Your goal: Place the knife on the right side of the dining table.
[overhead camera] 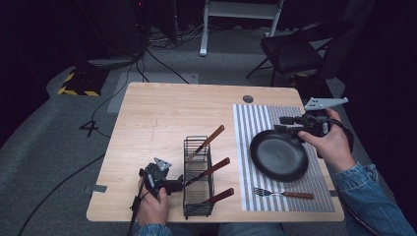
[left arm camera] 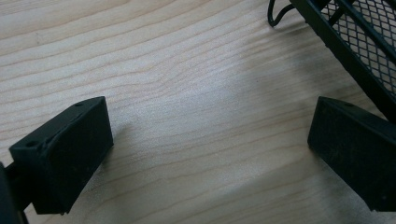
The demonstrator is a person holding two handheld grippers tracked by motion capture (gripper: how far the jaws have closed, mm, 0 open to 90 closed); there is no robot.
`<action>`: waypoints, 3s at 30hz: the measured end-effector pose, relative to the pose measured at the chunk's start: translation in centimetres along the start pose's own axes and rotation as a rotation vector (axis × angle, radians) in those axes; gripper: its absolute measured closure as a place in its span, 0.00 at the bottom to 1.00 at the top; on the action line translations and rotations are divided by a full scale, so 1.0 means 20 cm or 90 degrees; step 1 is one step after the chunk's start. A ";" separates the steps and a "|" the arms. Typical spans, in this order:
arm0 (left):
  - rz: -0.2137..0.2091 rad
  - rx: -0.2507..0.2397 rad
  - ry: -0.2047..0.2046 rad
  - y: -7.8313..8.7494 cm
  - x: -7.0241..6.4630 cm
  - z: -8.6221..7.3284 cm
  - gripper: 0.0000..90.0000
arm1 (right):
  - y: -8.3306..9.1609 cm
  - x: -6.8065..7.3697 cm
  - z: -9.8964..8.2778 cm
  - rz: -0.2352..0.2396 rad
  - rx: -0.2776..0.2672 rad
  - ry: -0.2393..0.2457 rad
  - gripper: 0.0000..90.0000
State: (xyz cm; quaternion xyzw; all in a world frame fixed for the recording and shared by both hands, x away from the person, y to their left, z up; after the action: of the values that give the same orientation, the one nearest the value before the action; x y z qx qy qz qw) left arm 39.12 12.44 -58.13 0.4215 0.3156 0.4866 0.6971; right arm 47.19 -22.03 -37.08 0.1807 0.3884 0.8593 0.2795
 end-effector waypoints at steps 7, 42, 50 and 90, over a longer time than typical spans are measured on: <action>0.000 0.000 0.000 0.00 0.00 0.00 0.00 | -0.09 0.12 0.13 0.043 0.028 -0.022 0.65; -0.001 0.000 -0.002 0.00 0.00 0.00 0.00 | -0.52 0.47 0.36 0.127 0.104 -0.016 0.70; -0.001 -0.001 0.000 0.00 0.00 0.00 0.00 | -0.56 0.48 0.35 0.149 0.113 -0.017 0.80; -0.001 -0.001 -0.001 0.00 0.00 0.00 0.00 | 0.12 0.46 0.53 0.129 0.010 0.016 0.91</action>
State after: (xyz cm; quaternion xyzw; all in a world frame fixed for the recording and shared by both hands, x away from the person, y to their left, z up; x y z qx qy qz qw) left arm 39.12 12.41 -58.13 0.4213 0.3152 0.4861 0.6978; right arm 44.82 -11.46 -27.68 0.2103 0.3783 0.8823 0.1848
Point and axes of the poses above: each handheld gripper's, and its own axes: y roughly backward along the jaws, z roughly out of its top, x roughly to its left, the point moved 10 cm from there along -y, roughly forward along the jaws, and after that the axes turned 15 degrees about x, right-handed, at the moved point
